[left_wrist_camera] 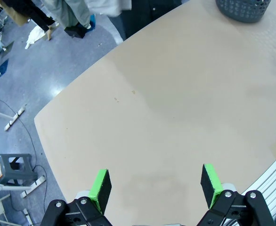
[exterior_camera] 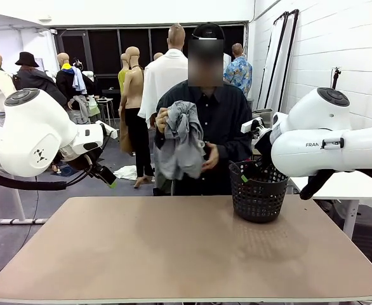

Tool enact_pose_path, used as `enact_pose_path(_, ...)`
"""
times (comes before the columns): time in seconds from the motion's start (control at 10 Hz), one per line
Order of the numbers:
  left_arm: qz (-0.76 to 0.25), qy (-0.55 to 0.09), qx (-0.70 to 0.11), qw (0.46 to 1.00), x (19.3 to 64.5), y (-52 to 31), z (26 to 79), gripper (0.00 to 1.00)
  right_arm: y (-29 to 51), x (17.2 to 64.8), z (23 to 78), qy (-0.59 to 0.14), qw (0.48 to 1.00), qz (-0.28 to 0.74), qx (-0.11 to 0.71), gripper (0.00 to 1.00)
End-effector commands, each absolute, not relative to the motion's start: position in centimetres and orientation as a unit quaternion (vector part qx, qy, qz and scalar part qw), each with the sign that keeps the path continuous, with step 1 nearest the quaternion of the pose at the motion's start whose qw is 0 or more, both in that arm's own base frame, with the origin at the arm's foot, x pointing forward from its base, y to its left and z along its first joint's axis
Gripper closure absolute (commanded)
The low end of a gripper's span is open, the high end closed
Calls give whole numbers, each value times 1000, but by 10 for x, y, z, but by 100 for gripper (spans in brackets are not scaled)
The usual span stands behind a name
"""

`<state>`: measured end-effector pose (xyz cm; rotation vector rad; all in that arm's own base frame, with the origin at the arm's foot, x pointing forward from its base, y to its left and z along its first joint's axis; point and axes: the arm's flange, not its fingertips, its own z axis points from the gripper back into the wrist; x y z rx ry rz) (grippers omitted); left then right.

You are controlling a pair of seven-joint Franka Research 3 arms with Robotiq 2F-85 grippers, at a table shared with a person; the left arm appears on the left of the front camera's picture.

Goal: Fold the training pants.
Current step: Grab both ends of the Training pants handed by a person.

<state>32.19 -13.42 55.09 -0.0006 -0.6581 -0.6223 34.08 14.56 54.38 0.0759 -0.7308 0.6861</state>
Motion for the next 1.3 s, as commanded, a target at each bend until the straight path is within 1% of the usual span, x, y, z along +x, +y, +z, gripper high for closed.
enact_pose_path(0.0, -303, -316, -4, 899, 321, -134, 550, 0, 147, 341, 544, -351, 875, 330, 37, 0)
enact_pose_path(1.2, -303, -316, -4, 899, 321, -134, 550, 0, 147, 341, 544, -351, 875, 330, 37, 0)
